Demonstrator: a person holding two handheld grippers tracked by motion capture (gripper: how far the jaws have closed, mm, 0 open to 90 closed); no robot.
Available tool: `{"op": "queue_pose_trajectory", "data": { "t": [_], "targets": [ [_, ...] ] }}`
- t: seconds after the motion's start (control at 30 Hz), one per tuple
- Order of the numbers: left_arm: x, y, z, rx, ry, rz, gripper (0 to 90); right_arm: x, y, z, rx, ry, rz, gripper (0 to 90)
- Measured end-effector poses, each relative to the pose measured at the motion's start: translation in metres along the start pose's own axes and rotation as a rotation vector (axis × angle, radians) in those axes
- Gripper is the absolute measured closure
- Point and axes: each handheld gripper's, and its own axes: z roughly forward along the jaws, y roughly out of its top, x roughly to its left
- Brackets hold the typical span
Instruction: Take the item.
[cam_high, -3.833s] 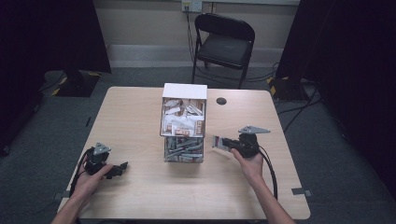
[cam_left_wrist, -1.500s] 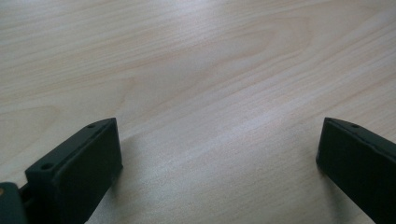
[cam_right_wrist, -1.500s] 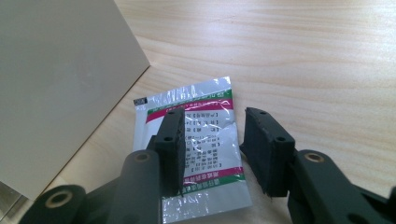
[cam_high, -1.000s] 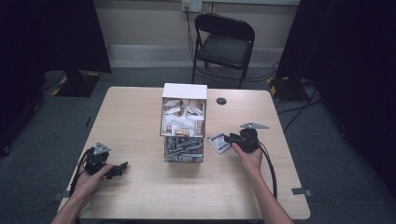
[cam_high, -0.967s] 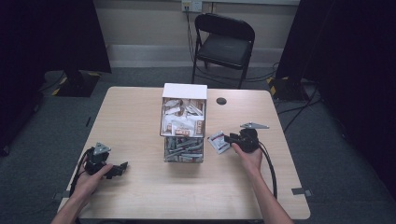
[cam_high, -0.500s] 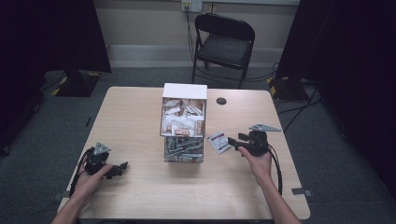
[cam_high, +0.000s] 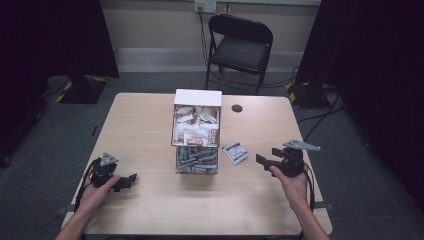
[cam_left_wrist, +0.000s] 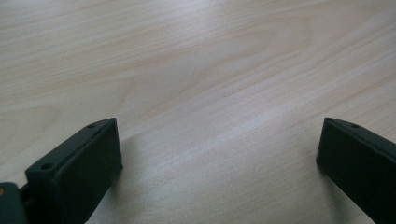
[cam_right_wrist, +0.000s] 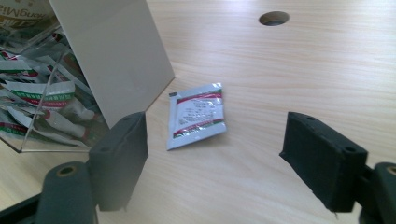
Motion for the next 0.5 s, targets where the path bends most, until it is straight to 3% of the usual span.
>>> {"op": "queue_pose_trajectory", "data": {
  "t": [0.2,0.5],
  "targets": [
    [0.0,0.0,0.0,0.0,0.0,0.0,0.0,-0.004,-0.008,-0.018,-0.008,-0.039,0.014,15.8],
    [0.0,0.0,0.0,0.0,0.0,-0.001,0.0,-0.016,-0.028,-0.041,0.003,-0.085,0.049,14.6]
  ]
}}
